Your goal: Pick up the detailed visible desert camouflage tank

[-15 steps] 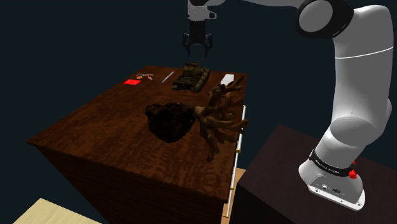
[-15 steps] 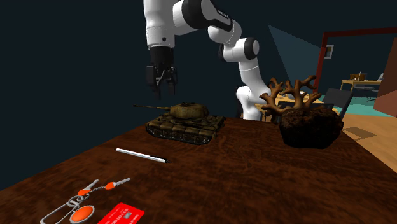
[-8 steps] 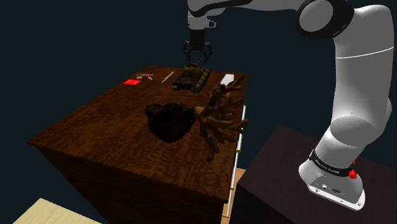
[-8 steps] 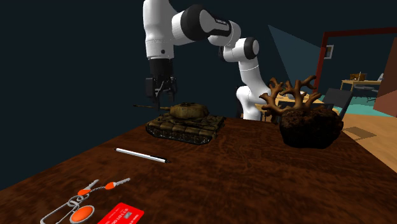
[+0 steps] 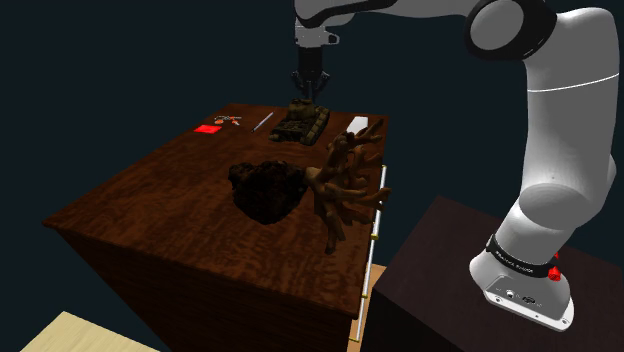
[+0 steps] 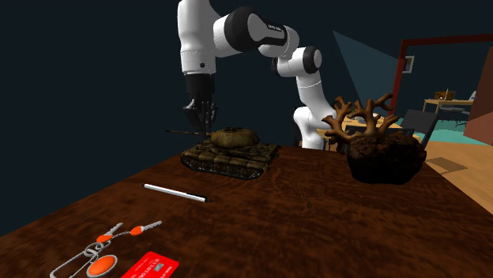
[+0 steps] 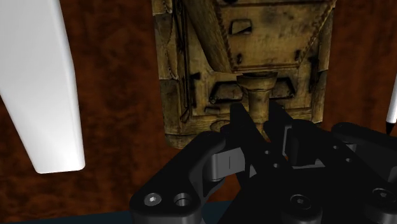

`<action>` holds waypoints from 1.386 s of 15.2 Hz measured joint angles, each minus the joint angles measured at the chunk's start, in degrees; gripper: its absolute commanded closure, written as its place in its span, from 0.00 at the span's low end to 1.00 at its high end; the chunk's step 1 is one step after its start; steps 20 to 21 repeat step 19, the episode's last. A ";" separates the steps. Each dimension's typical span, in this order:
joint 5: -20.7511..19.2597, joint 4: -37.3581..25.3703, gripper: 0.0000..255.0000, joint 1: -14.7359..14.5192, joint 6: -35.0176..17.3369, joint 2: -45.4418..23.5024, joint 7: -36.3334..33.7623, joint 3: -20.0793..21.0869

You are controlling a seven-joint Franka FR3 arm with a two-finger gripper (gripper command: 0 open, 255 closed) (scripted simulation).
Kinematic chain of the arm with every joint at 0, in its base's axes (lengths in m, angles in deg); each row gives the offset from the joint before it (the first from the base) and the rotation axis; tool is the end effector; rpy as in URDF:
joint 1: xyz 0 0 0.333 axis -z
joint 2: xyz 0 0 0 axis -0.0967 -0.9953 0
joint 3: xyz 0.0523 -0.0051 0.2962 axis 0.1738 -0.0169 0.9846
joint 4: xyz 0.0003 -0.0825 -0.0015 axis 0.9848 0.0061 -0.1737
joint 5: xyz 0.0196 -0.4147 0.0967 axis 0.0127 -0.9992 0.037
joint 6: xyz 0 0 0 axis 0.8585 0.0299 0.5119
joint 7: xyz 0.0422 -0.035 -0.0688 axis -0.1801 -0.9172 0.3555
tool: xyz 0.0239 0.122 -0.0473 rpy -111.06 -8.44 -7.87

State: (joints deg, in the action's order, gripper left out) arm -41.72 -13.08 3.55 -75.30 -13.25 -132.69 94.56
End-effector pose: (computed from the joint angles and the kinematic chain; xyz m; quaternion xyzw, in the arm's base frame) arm 0.7077 -0.0068 0.4783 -0.8368 0.5468 0.0113 0.0261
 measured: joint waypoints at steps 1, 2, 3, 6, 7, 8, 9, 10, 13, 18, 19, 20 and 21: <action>0.00 0.00 1.00 0.00 0.00 0.00 0.00 0.00; 0.00 -0.01 1.00 0.00 0.00 -0.01 0.00 0.00; 0.00 0.04 1.00 0.00 0.00 0.03 0.00 0.00; -0.04 -1.87 1.00 -0.13 1.75 -0.28 -0.11 0.04; -0.09 -3.08 1.00 -0.25 2.70 -0.53 -0.21 0.06; -0.12 -4.19 1.00 -0.28 3.61 -0.74 -0.20 0.06; -0.14 -5.04 1.00 -0.31 4.30 -0.88 -0.22 0.05; -0.19 -6.10 1.00 -0.40 5.14 -1.11 -0.30 0.06; -0.35 -10.02 1.00 -0.57 8.15 -2.04 -0.33 0.04; -0.75 -17.42 1.00 -1.17 13.18 -4.41 -0.58 0.04; -0.82 -18.77 1.00 -1.22 14.04 -4.90 -0.53 0.01; -0.82 -18.77 1.00 -1.22 14.04 -4.90 -0.53 0.01; -0.82 -18.77 1.00 -1.22 14.04 -4.90 -0.53 0.01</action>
